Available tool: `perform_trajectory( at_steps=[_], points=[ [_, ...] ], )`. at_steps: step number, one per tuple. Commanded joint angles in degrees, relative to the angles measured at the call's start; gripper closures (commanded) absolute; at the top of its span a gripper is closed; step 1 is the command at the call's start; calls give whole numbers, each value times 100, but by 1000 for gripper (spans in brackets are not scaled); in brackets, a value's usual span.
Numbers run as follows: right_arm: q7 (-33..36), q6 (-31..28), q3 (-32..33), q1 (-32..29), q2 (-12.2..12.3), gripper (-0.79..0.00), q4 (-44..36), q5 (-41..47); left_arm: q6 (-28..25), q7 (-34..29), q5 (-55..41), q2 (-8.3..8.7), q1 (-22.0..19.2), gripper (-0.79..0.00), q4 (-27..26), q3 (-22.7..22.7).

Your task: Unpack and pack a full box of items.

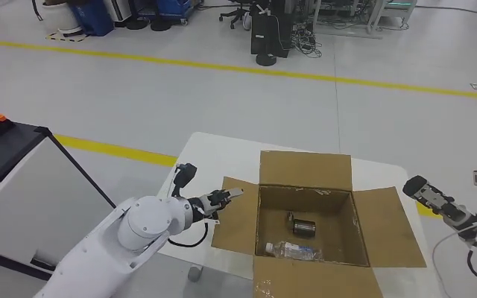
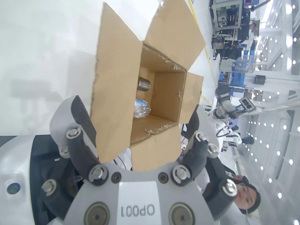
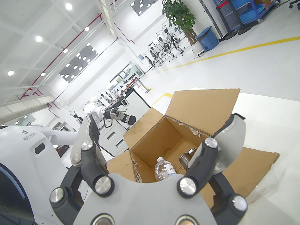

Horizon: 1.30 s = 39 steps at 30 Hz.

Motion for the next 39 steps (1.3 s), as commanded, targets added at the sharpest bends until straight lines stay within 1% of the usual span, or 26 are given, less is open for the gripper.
perform_trajectory(
  at_steps=[1, 4, 6, 10, 15, 17, 19, 23, 28, 31, 39],
  points=[
    [0, 0, 0, 0, 0, -785, 0, 0, -33, -49, 14, -25, -42, -785, -13, 84],
    [0, 0, 0, 0, 0, -785, 0, 0, -57, -76, 32, -74, -142, -785, 4, 220],
    [0, 0, 0, 0, 0, -785, 0, 0, -47, 16, 120, -105, -214, -785, 39, 282],
    [0, 0, 0, 0, 0, -785, 0, 0, 9, 426, -5, -152, -200, -785, 130, 107],
    [0, 0, 0, 0, 0, -785, 0, 0, 438, 570, 338, -90, -80, -785, 227, -179],
    [0, 0, 0, 0, 0, -785, 0, 0, 599, 474, 480, -61, -25, -785, 290, -216],
    [0, 0, 0, 0, 0, -785, 0, 0, 602, 353, 534, -47, 14, -785, 355, -225],
    [0, 0, 0, 0, 0, -785, 0, 0, 495, 165, 600, -70, 28, -785, 401, -55],
    [0, 0, 0, 0, 0, -785, 0, 0, 283, 40, 400, -170, -57, -785, 340, 209],
    [0, 0, 0, 0, 0, -785, 0, 0, 150, -22, 348, -240, -184, -785, 257, 393],
    [0, 0, 0, 0, 0, -785, 0, 0, 10, 110, 225, -419, -540, -785, -109, 655]
  ],
)
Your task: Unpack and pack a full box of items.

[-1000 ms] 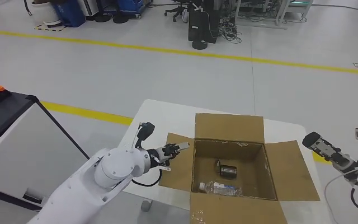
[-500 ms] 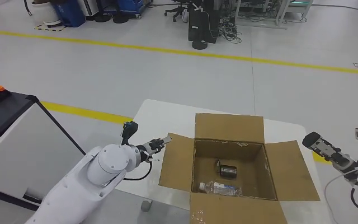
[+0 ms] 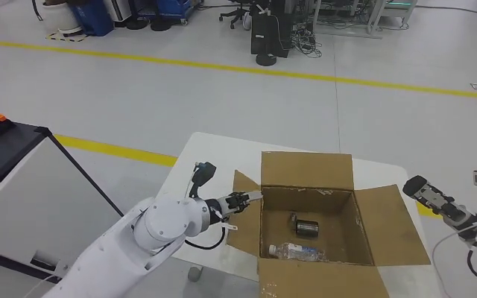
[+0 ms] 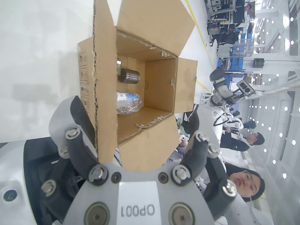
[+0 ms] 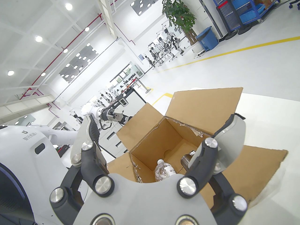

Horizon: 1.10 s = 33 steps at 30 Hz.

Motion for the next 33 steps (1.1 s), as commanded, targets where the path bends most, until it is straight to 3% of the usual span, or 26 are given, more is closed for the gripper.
perform_trajectory(
  at_steps=[1, 11, 22, 33],
  points=[
    [0, 0, 0, 0, 0, -785, 0, 0, -44, 3, 9, -45, -104, -785, -72, 92],
    [0, 0, 0, 0, 0, -785, 0, 0, -212, -65, -69, -396, -875, -785, -47, 817],
    [0, 0, 0, 0, 0, -785, 0, 0, -1060, 7, -698, -942, -1409, -785, 1089, 1576],
    [0, 0, 0, 0, 0, -785, 0, 0, -1582, -50, -935, -1274, -1502, -785, 2085, 1853]
  ],
)
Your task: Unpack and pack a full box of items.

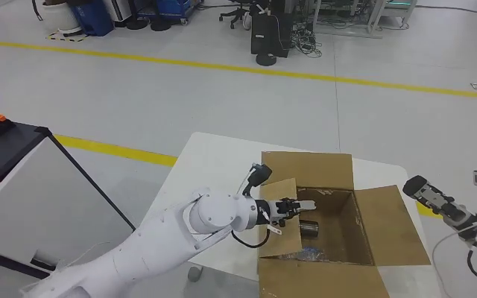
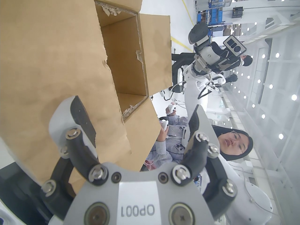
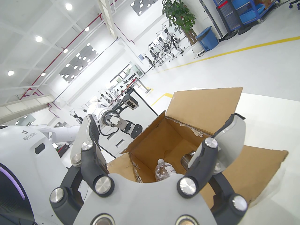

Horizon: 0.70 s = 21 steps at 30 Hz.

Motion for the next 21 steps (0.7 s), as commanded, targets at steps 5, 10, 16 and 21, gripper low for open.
perform_trajectory(
  at_steps=[5, 10, 16, 21],
  points=[
    [0, 0, 0, 0, 0, -785, 0, 0, 36, -3, -20, -145, -15, -785, 401, 106],
    [0, 0, 0, 0, 0, -785, 0, 0, 245, 110, 74, -228, -21, -785, 569, 121],
    [-330, 247, 331, -83, -38, -785, 27, 404, 228, 47, 113, -292, 21, -785, 579, 69],
    [-497, 699, 608, -56, -57, -785, 621, 603, 229, -23, 235, -319, 61, -785, 524, 17]
  ],
)
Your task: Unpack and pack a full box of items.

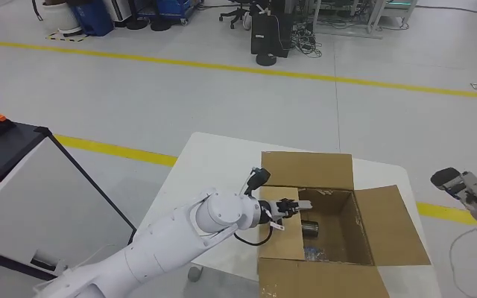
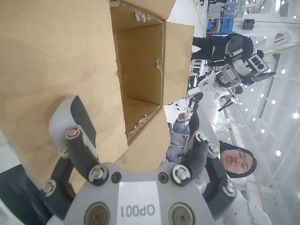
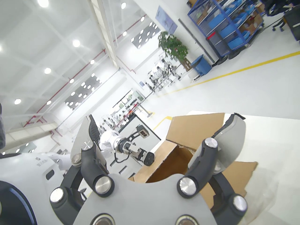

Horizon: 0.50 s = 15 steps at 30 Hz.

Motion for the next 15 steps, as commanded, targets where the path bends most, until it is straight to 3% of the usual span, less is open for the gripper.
perform_trajectory(
  at_steps=[1, 9, 15],
  points=[
    [-72, 227, -12, 90, -13, -785, 240, -95, -13, -34, 46, -10, 18, -785, -15, -22],
    [5, 1205, -804, 809, -174, -785, 1184, -309, -13, -140, 185, -47, 89, -785, -44, -123],
    [1186, 1420, -1196, 1285, -288, -785, 1629, 28, 14, -187, 262, -75, 134, -785, -53, -213]
  ],
)
